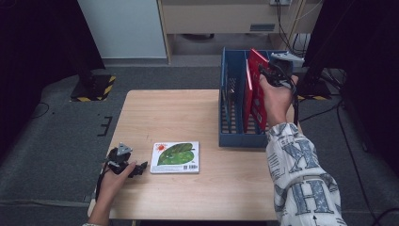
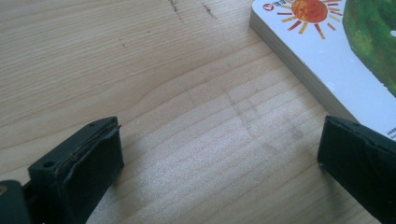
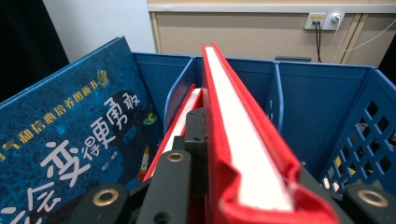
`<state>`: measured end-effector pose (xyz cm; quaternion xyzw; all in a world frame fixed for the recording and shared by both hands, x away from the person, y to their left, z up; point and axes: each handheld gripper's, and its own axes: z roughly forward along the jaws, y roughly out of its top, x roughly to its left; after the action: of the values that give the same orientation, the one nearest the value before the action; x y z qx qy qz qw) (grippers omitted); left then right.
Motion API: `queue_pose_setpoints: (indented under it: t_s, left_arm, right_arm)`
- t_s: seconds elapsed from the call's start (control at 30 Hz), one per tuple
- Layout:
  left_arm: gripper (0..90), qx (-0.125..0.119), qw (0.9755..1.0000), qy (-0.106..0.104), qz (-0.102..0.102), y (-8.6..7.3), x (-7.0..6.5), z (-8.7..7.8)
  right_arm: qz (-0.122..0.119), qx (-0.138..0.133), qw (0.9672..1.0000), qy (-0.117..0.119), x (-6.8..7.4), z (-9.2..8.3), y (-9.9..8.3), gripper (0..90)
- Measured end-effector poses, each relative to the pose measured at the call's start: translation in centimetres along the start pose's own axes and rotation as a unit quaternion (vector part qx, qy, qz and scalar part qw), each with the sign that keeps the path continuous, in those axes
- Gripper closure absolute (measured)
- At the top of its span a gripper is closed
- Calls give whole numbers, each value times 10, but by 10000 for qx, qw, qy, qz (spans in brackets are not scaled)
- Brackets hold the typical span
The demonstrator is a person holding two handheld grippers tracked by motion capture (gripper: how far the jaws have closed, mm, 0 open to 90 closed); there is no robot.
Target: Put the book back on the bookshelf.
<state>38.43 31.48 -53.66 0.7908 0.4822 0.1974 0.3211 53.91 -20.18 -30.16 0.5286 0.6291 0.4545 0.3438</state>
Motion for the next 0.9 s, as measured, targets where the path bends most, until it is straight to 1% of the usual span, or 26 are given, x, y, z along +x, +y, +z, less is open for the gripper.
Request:
queue_pose_setpoints:
  t_s: [0.23,0.37,0.47,0.63,0.73,0.9]
  left_arm:
    - [0,-1,10000,-2,9,0,0,0]
    - [0,-1,10000,-4,-11,0,0,0]
    - [0,-2,10000,-5,-16,0,0,0]
    - [0,-2,10000,-4,-17,0,0,0]
    - [0,-2,10000,-4,-17,0,0,0]
    - [0,-3,10000,-4,-16,0,0,1]
  right_arm:
    - [-4,17,10000,-68,5,7,-3,786]
    - [47,13,9999,-92,4,9,-6,786]
    - [133,54,9998,-110,1,12,-11,786]
    - [151,108,9998,-109,-2,16,-18,786]
    - [218,92,9996,-129,-3,18,-21,785]
    - [179,92,9997,-140,-1,20,-23,786]
